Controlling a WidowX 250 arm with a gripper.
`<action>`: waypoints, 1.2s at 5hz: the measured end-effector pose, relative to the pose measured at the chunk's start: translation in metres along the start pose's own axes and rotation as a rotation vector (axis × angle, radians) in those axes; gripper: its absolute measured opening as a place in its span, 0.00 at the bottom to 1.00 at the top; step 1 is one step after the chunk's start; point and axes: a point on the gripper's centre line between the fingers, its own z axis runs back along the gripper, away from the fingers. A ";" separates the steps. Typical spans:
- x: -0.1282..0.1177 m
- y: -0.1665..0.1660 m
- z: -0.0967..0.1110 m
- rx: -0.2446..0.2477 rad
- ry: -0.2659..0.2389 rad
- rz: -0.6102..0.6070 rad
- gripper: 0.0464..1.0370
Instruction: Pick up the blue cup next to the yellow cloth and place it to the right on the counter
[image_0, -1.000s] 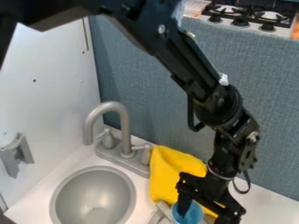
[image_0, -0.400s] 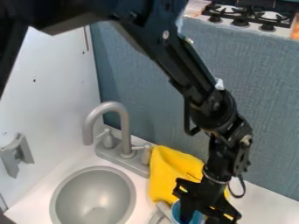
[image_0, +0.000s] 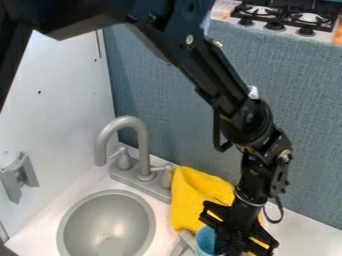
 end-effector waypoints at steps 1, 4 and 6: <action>0.001 -0.005 0.015 0.036 0.030 0.005 0.04; -0.042 -0.089 0.052 0.122 -0.106 -0.256 0.04; -0.042 -0.120 0.045 -0.030 -0.124 -0.460 0.04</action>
